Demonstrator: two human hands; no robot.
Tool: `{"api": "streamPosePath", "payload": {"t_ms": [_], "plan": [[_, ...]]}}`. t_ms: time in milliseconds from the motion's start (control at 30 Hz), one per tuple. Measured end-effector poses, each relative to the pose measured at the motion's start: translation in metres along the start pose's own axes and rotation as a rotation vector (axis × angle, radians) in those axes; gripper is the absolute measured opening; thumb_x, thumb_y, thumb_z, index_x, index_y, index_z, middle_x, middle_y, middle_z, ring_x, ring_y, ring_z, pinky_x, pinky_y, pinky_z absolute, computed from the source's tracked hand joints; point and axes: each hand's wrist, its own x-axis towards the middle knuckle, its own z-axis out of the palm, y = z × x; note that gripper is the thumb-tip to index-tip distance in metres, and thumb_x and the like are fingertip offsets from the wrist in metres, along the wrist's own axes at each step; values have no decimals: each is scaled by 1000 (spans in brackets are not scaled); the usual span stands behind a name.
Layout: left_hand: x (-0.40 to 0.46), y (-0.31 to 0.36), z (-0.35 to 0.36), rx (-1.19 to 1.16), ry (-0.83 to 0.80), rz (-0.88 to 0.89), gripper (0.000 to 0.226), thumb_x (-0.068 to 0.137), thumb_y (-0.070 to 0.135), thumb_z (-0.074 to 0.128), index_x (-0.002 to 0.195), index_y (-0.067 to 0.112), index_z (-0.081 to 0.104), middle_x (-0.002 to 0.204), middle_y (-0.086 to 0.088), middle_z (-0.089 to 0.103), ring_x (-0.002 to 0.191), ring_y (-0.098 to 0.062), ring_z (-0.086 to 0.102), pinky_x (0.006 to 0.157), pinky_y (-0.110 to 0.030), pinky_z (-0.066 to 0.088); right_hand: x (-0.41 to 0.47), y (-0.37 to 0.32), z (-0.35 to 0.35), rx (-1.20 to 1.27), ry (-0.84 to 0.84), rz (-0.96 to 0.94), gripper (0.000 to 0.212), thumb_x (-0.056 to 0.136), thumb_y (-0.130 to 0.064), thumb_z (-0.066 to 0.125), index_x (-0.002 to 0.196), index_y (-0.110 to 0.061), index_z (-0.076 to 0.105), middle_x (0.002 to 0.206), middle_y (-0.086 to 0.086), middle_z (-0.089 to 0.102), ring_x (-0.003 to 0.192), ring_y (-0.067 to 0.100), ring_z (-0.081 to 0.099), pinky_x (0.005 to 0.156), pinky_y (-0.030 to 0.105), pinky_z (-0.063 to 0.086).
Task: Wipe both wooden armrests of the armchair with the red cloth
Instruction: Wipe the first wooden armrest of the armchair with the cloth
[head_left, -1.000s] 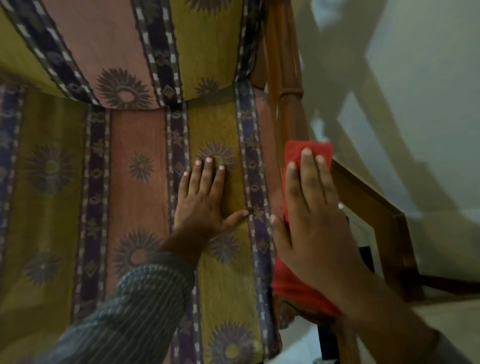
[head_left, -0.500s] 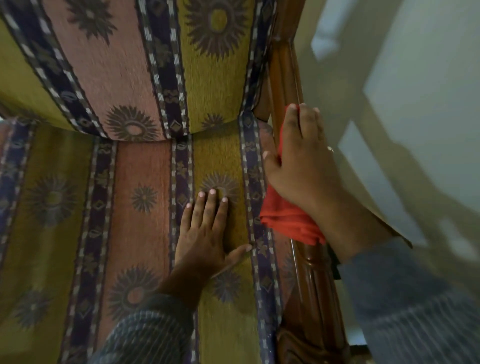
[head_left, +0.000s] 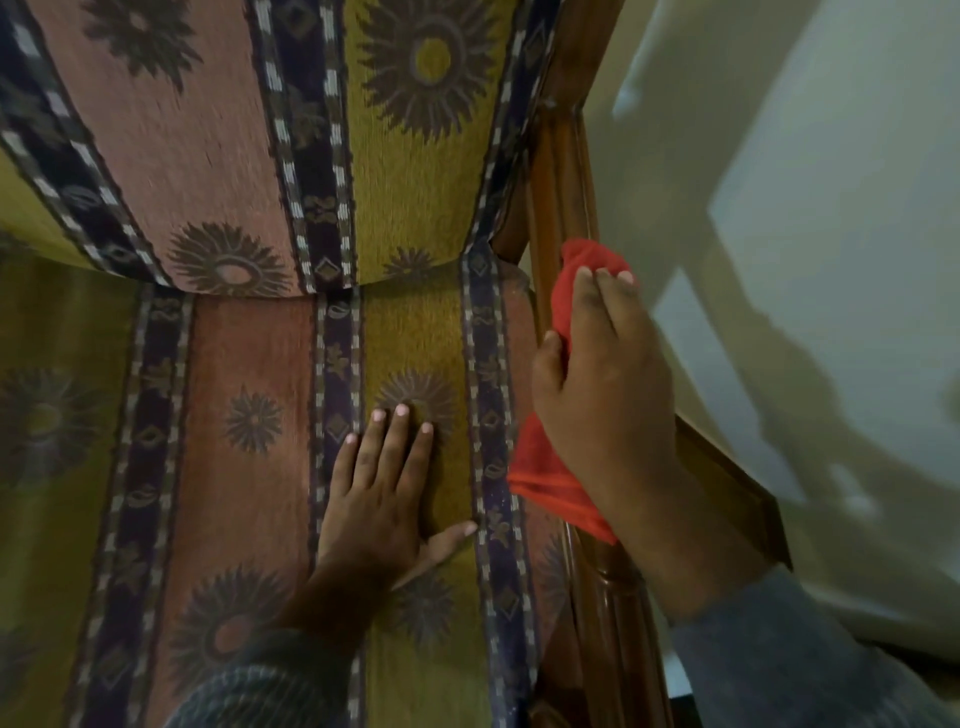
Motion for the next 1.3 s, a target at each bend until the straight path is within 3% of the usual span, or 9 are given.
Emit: {"api": "streamPosePath", "payload": {"t_ms": [133, 333, 533, 700, 933, 1133, 1300], "plan": [[-1, 1, -3, -5, -17, -1, 113, 77, 91, 34, 158, 13, 22, 167, -14, 13, 155, -33, 8, 124, -53, 6, 13, 0, 3, -1, 4, -17, 59, 97, -28, 31, 146, 5, 37, 148, 29, 44, 144, 43, 34, 113, 41, 29], [0, 1, -5, -6, -23, -10, 112, 78, 91, 34, 158, 13, 23, 167, -13, 14, 155, -32, 8, 124, -54, 10, 88, -6, 12, 24, -21, 31, 57, 100, -26, 39, 151, -1, 30, 155, 21, 38, 148, 35, 27, 121, 42, 22], [0, 1, -6, -20, -2, 1, 112, 77, 90, 36, 157, 12, 26, 167, -14, 16, 155, -34, 11, 122, -56, 15, 28, 2, -1, 33, -17, 11, 56, 99, -29, 32, 147, -1, 39, 149, 19, 48, 141, 35, 39, 118, 40, 25], [0, 0, -2, -18, 1, -2, 112, 77, 91, 35, 157, 13, 25, 167, -13, 15, 155, -33, 10, 123, -56, 13, 66, -5, 9, -3, -73, -1, 65, 100, -31, 32, 155, -1, 16, 159, 20, 31, 150, 37, 21, 121, 49, 25], [-1, 2, -6, -27, -13, -10, 112, 78, 92, 31, 159, 16, 19, 168, -11, 12, 155, -31, 6, 124, -53, 7, 120, -9, 19, -40, -95, 20, 69, 100, -32, 38, 156, -2, 11, 163, 22, 19, 151, 40, 12, 124, 48, 14], [0, 0, -5, -33, -33, -15, 112, 78, 93, 29, 159, 17, 14, 168, -11, 9, 156, -30, 2, 125, -53, 5, 94, -4, 15, -42, -148, -4, 72, 100, -35, 37, 157, -5, 4, 167, 18, 4, 154, 35, 0, 125, 46, 7], [-2, 0, -6, -36, -13, 0, 112, 78, 91, 32, 159, 16, 17, 168, -12, 11, 156, -31, 4, 125, -53, 7, -8, 1, -7, -36, -238, -56, 67, 103, -35, 32, 158, -9, 1, 167, 14, -2, 154, 30, -6, 124, 49, 6]]}}
